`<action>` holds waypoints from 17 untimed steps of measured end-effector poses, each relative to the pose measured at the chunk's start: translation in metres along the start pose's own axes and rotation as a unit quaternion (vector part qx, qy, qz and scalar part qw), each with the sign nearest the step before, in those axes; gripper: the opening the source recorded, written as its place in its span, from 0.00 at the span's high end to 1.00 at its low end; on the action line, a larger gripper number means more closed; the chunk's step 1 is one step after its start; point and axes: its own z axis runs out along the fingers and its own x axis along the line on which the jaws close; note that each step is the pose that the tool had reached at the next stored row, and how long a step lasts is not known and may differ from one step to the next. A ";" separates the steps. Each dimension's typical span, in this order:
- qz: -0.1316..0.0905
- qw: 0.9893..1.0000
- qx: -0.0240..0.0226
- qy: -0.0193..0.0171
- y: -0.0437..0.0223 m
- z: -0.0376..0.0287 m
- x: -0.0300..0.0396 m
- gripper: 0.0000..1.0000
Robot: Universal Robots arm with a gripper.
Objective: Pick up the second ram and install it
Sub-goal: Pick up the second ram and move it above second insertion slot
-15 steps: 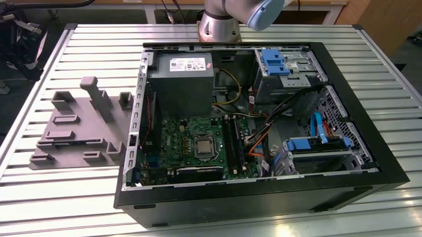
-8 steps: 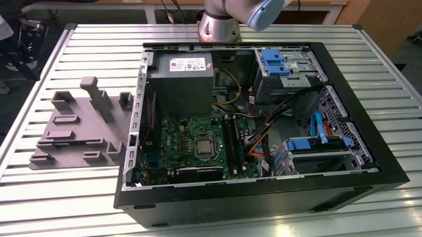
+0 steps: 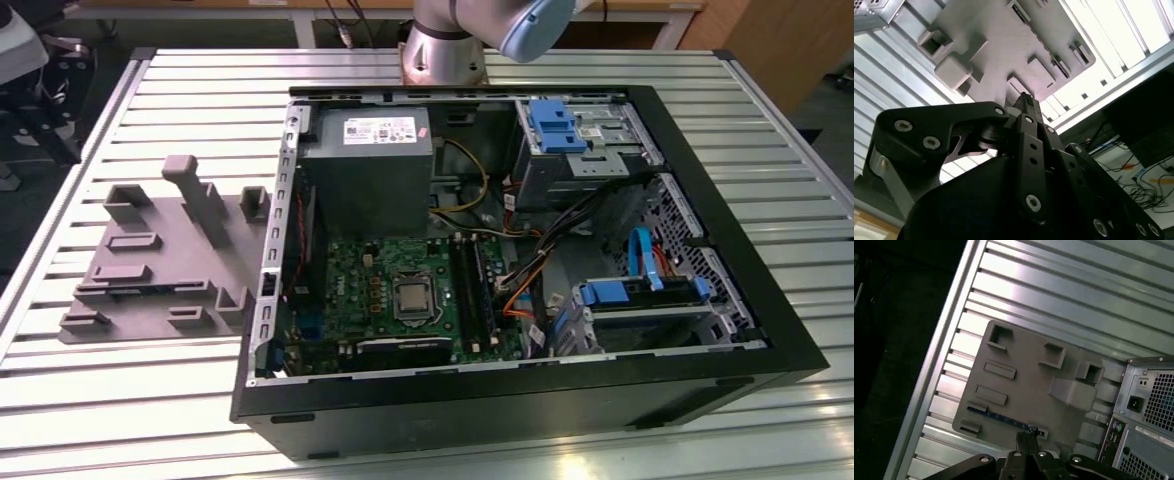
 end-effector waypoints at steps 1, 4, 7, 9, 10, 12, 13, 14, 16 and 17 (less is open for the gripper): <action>-0.009 1.000 0.000 0.000 0.0000 0.0001 0.0000 0.89; -0.036 0.999 -0.001 0.002 0.0000 0.0005 0.0001 0.89; -0.063 0.998 -0.001 0.003 0.0000 0.0010 0.0001 0.89; -0.081 0.997 -0.001 0.003 0.0000 0.0013 0.0001 0.89; -0.091 0.996 -0.001 0.004 0.0000 0.0016 0.0001 0.89; -0.108 0.994 -0.002 0.005 0.0000 0.0021 0.0001 0.89; -0.117 0.993 -0.002 0.005 -0.0001 0.0023 0.0001 0.89; -0.126 0.992 -0.002 0.005 -0.0001 0.0025 0.0001 0.89; -0.144 0.990 -0.002 0.006 -0.0001 0.0030 0.0001 0.89; -0.154 0.988 -0.002 0.007 -0.0001 0.0033 0.0001 0.89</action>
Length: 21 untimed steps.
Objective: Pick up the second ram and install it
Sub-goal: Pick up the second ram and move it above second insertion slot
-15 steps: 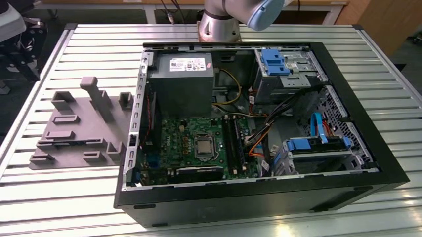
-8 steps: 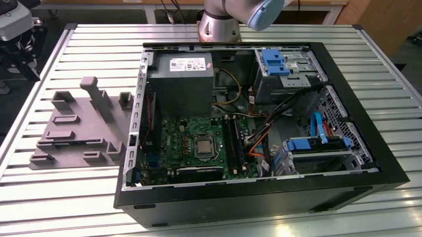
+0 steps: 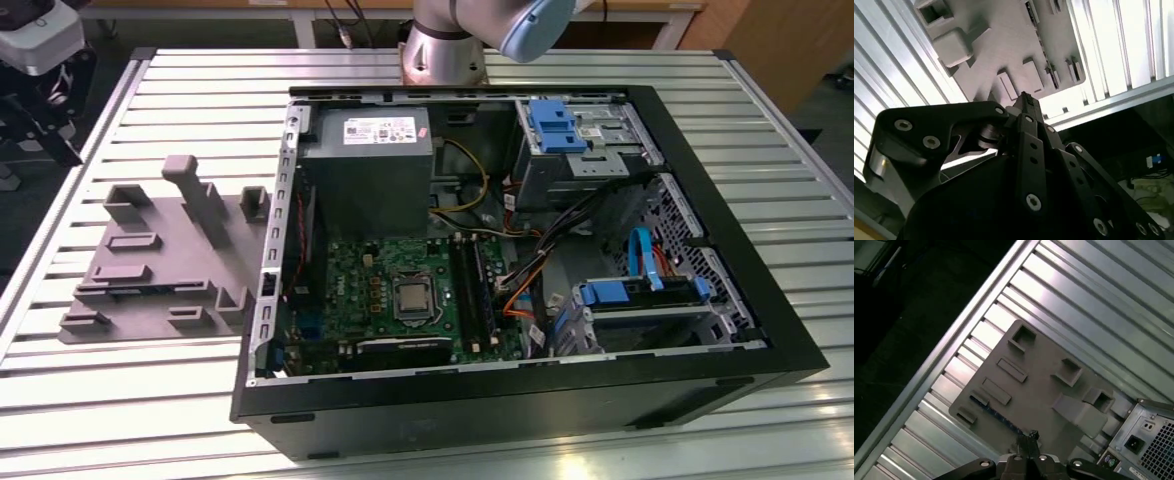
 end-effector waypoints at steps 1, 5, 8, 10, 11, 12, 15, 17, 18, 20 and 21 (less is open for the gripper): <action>-0.009 1.000 0.000 0.000 0.0000 0.0003 0.0000 0.89; -0.045 0.999 -0.001 0.002 -0.0001 0.0011 0.0000 0.89; -0.072 0.997 -0.001 0.003 -0.0001 0.0018 0.0000 0.89; -0.089 0.996 -0.001 0.004 -0.0001 0.0022 0.0000 0.89; -0.098 0.995 -0.002 0.004 -0.0001 0.0024 0.0001 0.89; -0.106 0.994 -0.002 0.005 -0.0001 0.0026 0.0001 0.89; -0.133 0.991 -0.002 0.006 -0.0001 0.0033 0.0001 0.89; -0.150 0.989 -0.002 0.006 -0.0001 0.0037 0.0001 0.89; -0.159 0.987 -0.003 0.007 -0.0001 0.0040 0.0001 0.89; -0.177 0.984 -0.003 0.008 -0.0002 0.0044 0.0001 0.89; -0.186 0.983 -0.003 0.008 -0.0002 0.0046 0.0001 0.89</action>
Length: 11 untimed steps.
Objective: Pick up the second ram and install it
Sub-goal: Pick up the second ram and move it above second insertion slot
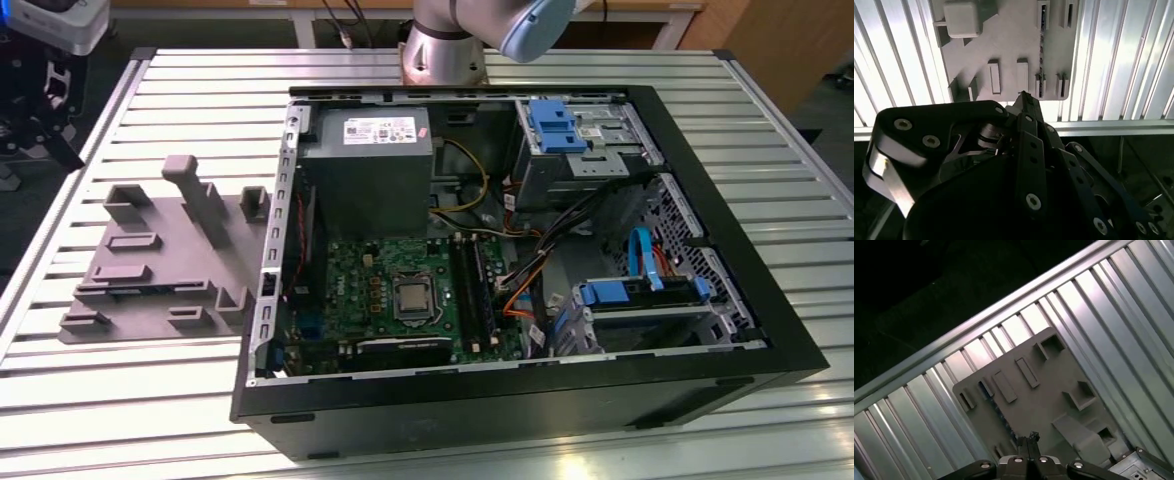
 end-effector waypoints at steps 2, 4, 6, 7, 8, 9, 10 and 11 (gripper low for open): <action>-0.018 1.000 0.000 0.001 0.0000 0.0005 0.0000 0.89; -0.035 0.999 -0.001 0.002 0.0000 0.0009 0.0000 0.89; -0.053 0.999 -0.001 0.002 -0.0001 0.0013 0.0000 0.89; -0.062 0.998 -0.001 0.003 -0.0001 0.0015 0.0000 0.89; -0.071 0.997 -0.001 0.003 -0.0001 0.0018 0.0001 0.89; -0.080 0.997 -0.001 0.003 -0.0001 0.0020 0.0000 0.89; -0.089 0.996 -0.001 0.004 0.0000 0.0022 0.0001 0.89; -0.097 0.995 -0.002 0.004 -0.0001 0.0024 0.0001 0.89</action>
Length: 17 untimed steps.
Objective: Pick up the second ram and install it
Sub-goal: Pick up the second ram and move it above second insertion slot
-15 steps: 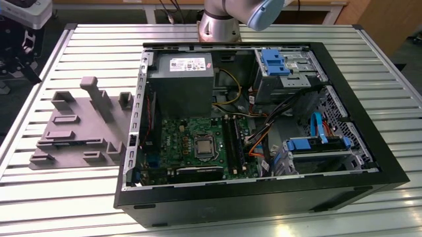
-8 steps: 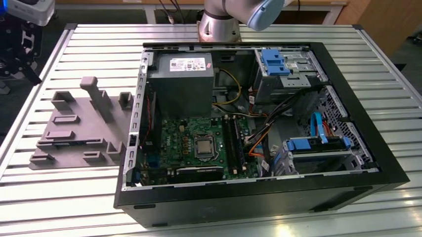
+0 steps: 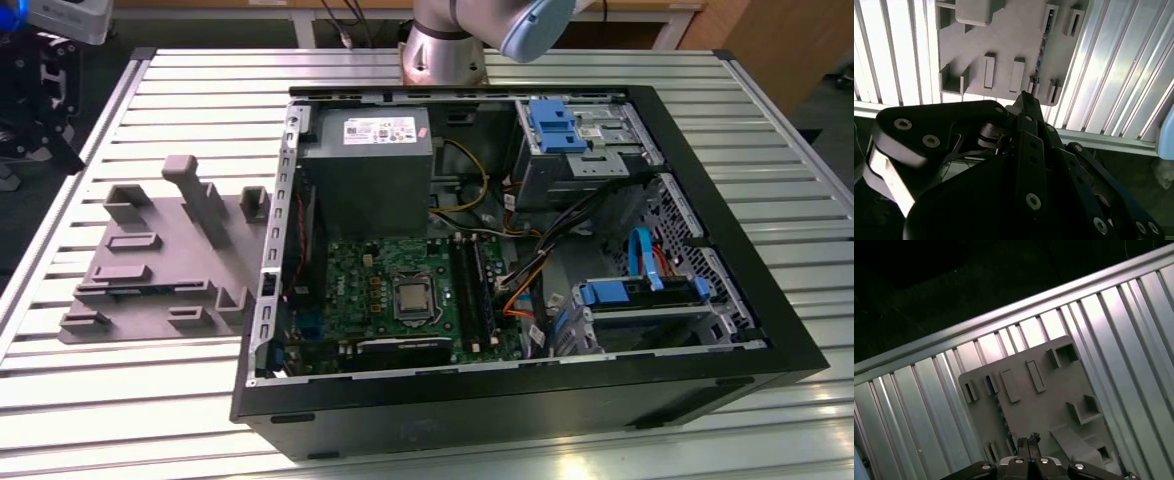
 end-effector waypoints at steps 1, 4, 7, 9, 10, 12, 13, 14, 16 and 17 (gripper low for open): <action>-0.009 1.000 0.000 0.000 0.0000 0.0002 0.0000 0.89; -0.036 0.999 -0.001 0.002 0.0000 0.0009 0.0000 0.89; -0.063 0.998 -0.001 0.003 -0.0001 0.0016 0.0000 0.89; -0.082 0.997 -0.001 0.003 0.0000 0.0022 0.0001 0.89; -0.091 0.996 -0.001 0.004 -0.0001 0.0024 0.0001 0.89; -0.109 0.994 -0.002 0.005 -0.0001 0.0031 0.0001 0.89; -0.118 0.993 -0.002 0.005 -0.0001 0.0034 0.0001 0.89; -0.127 0.992 -0.002 0.005 -0.0001 0.0038 0.0001 0.89; -0.145 0.989 -0.002 0.006 -0.0002 0.0047 0.0001 0.89; -0.150 0.989 -0.002 0.006 -0.0001 0.0051 0.0001 0.89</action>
